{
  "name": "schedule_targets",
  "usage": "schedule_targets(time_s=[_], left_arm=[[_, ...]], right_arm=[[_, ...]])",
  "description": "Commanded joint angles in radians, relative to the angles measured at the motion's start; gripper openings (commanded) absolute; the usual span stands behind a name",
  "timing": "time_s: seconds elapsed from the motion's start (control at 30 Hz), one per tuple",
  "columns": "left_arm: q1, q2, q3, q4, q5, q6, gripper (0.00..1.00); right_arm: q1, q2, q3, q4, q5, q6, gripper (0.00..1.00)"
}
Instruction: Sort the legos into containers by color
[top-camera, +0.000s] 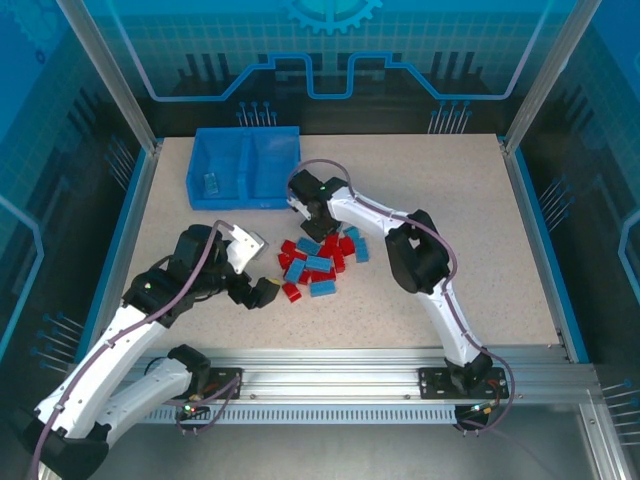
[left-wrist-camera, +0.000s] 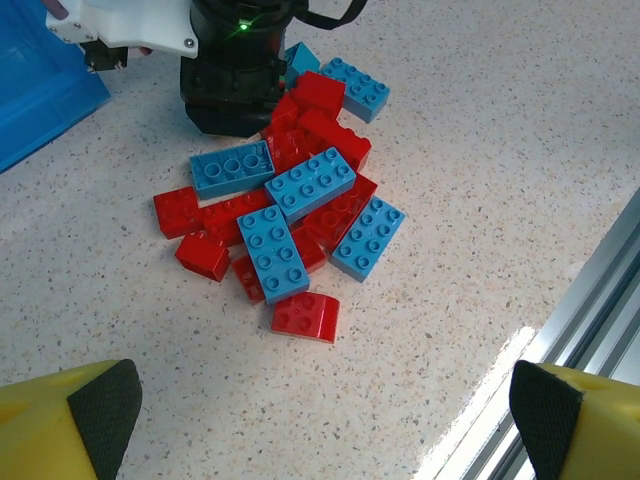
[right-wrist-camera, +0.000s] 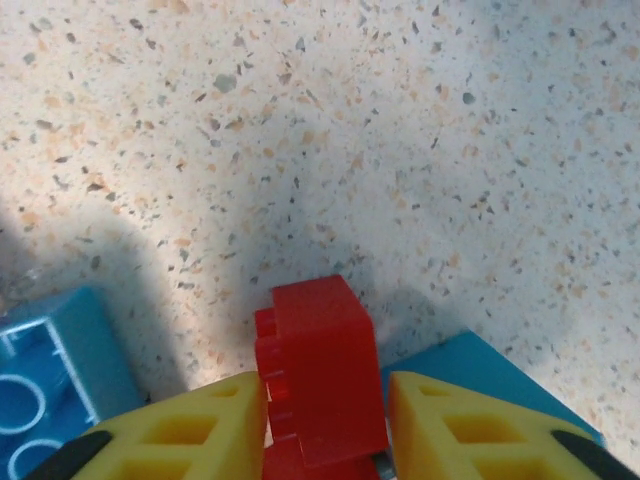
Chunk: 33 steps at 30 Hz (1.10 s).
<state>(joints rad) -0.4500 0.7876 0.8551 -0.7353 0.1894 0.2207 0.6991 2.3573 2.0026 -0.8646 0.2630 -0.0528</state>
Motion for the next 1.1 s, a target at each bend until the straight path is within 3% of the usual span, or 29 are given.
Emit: schedule_targets(time_s=[0.0,0.13,0.3,0.47,0.6,0.8,0.97,1.07], left_arm=[[-0.005,-0.002,-0.009,0.018,0.014,0.030,0.99],[-0.005,-0.004,-0.013,0.019,0.003,0.029,0.99],[-0.006,-0.027,-0.014,0.027,-0.067,0.021,0.99],[-0.003,-0.099,-0.032,0.053,-0.191,0.008,0.99],[-0.001,-0.153,-0.047,0.071,-0.267,-0.003,0.99],[0.000,-0.199,-0.062,0.073,-0.330,-0.017,0.99],[0.000,-0.201,-0.063,0.068,-0.338,-0.019,0.99],[0.000,-0.201,-0.061,0.069,-0.341,-0.018,0.99]], right_arm=[[-0.019,0.034,0.021,-0.034,-0.090,-0.014,0.34],[-0.029,0.025,0.031,-0.035,-0.107,0.006,0.25],[-0.016,-0.094,0.047,-0.009,-0.110,0.029,0.15],[0.010,-0.235,0.051,0.081,-0.101,0.103,0.15],[0.033,-0.258,0.085,0.188,-0.057,0.138,0.16],[0.036,-0.076,0.354,0.220,0.052,0.145,0.16],[0.032,0.157,0.665,0.173,0.078,0.100,0.16],[0.030,0.241,0.735,0.192,0.079,0.084,0.17]])
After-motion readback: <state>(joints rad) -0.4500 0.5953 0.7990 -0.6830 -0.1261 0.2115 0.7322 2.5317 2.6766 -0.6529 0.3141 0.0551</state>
